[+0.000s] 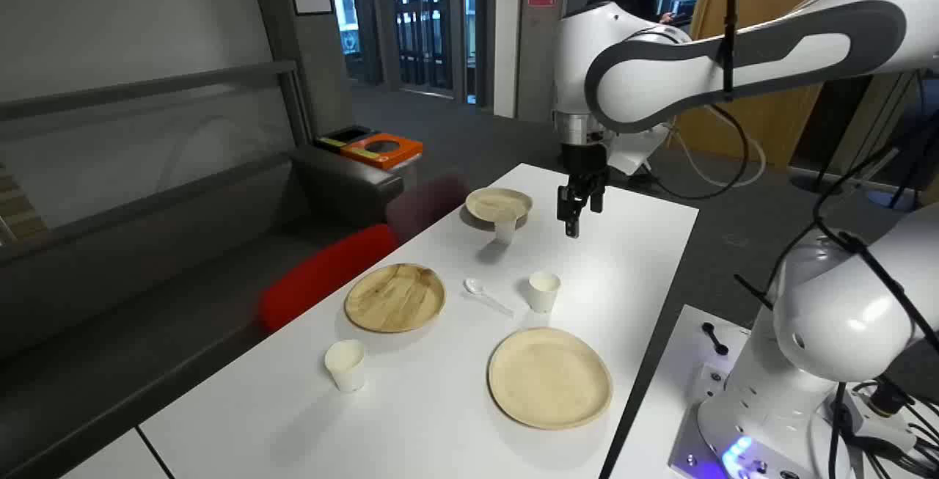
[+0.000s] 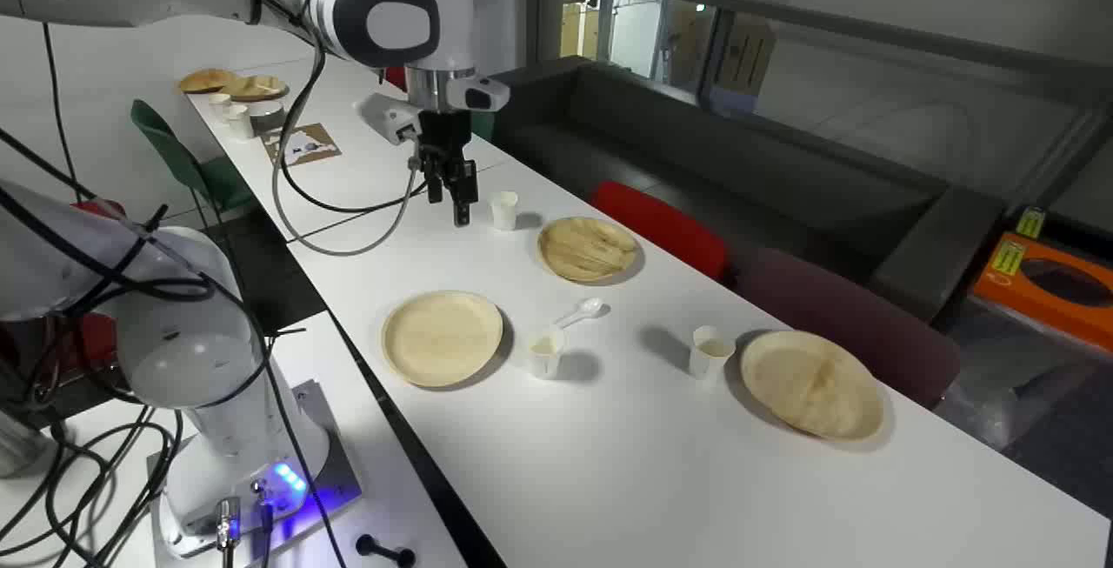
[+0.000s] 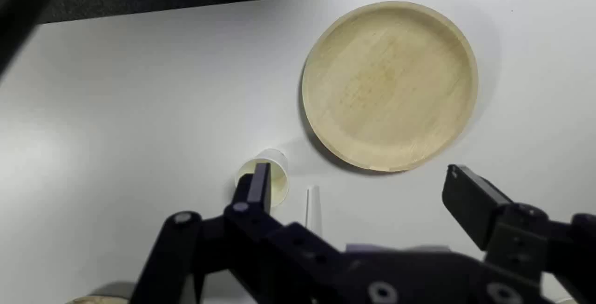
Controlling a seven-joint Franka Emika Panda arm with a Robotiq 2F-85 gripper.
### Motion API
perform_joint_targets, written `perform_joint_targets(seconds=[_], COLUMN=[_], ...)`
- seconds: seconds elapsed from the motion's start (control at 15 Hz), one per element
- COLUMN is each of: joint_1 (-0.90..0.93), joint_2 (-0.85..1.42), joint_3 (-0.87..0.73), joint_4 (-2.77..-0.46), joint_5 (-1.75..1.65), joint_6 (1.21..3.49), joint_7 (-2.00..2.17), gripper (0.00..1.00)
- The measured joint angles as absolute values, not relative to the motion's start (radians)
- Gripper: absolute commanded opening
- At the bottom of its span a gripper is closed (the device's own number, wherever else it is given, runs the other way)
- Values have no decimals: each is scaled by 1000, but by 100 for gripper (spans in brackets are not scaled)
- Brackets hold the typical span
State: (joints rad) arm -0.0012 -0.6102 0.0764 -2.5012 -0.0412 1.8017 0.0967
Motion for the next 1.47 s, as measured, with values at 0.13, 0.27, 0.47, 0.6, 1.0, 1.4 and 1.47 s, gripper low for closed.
perform_joint_targets(seconds=[0.13,0.27,0.47,0.6,1.0,1.4,1.47], joint_1=[-1,0,0,0,-4,-23,-26], joint_2=[-610,-606,-569,-520,-331,-109,-71], joint_3=[76,76,77,77,75,55,47], joint_4=[-2501,-2501,-2496,-2483,-2432,-2356,-2334], joint_5=[-41,-41,-41,-41,-45,-107,-108], joint_6=[1802,1806,1868,1927,2100,2244,2245], joint_7=[97,97,98,103,142,207,207], gripper=[100,100,100,100,100,100,100])
